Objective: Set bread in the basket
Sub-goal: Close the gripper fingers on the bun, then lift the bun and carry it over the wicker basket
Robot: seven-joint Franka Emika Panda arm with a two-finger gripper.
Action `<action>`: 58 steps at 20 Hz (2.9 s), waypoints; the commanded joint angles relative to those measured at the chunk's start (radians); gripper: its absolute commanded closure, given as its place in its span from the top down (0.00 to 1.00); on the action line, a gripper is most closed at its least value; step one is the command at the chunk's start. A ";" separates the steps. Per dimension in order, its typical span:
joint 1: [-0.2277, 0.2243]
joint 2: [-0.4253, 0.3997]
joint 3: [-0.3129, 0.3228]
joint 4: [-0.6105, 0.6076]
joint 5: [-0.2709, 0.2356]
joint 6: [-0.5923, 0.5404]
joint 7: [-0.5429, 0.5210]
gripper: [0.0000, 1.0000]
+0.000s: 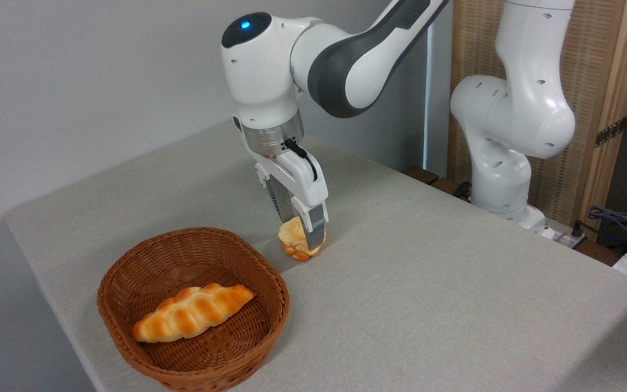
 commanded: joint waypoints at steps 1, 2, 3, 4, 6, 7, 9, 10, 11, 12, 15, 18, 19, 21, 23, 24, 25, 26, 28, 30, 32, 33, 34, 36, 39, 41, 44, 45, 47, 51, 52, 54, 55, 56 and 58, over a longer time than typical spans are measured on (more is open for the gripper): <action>-0.005 -0.009 -0.010 -0.030 0.005 0.044 0.011 0.70; -0.003 -0.009 -0.010 -0.028 0.005 0.044 0.011 0.59; -0.003 -0.009 -0.010 -0.030 0.005 0.044 0.011 0.56; -0.005 -0.009 -0.010 -0.030 0.005 0.044 0.011 0.55; -0.005 -0.009 -0.010 -0.028 0.005 0.044 0.011 0.54; -0.003 -0.009 -0.010 -0.028 0.005 0.044 0.011 0.54; -0.003 -0.009 -0.010 -0.028 0.005 0.044 0.011 0.54; -0.003 -0.009 -0.010 -0.028 0.005 0.044 0.011 0.54; -0.003 -0.009 -0.010 -0.028 0.005 0.044 0.011 0.54; -0.003 -0.009 -0.010 -0.028 0.005 0.044 0.011 0.54; -0.003 -0.009 -0.010 -0.028 0.005 0.044 0.014 0.54; -0.003 -0.009 -0.010 -0.028 0.005 0.042 0.014 0.52; -0.003 -0.009 -0.010 -0.028 0.005 0.042 0.014 0.51; -0.003 -0.009 -0.010 -0.027 0.005 0.038 0.014 0.51; -0.003 -0.012 -0.010 -0.019 0.005 0.025 0.011 0.51; -0.005 -0.012 -0.013 -0.013 0.005 0.000 0.005 0.51; -0.005 -0.009 -0.014 0.013 0.005 -0.042 0.008 0.50; -0.006 -0.009 -0.014 0.027 0.006 -0.065 0.009 0.50; -0.016 0.011 0.003 0.121 0.006 -0.167 0.014 0.51; -0.016 0.036 0.032 0.212 0.005 -0.268 0.031 0.51; -0.016 0.069 0.056 0.308 -0.004 -0.335 0.043 0.51; -0.016 0.089 0.067 0.361 -0.014 -0.346 0.042 0.51; -0.016 0.114 0.084 0.408 -0.053 -0.344 0.042 0.52; -0.016 0.157 0.113 0.477 -0.127 -0.343 0.040 0.52; -0.005 0.253 0.118 0.602 -0.182 -0.335 0.034 0.58; -0.005 0.318 0.118 0.675 -0.207 -0.311 0.028 0.59; -0.003 0.364 0.107 0.697 -0.218 -0.176 0.022 0.93; -0.005 0.364 0.107 0.697 -0.221 -0.150 0.020 0.99; -0.005 0.364 0.107 0.697 -0.222 -0.146 0.022 1.00; -0.002 0.363 0.107 0.697 -0.222 -0.148 0.019 1.00; 0.000 0.361 0.109 0.697 -0.221 -0.148 0.014 1.00; 0.000 0.361 0.110 0.699 -0.222 -0.148 0.011 1.00; 0.000 0.361 0.112 0.699 -0.222 -0.148 0.011 1.00; 0.000 0.361 0.112 0.699 -0.222 -0.148 0.011 1.00; 0.000 0.359 0.112 0.699 -0.222 -0.157 0.009 1.00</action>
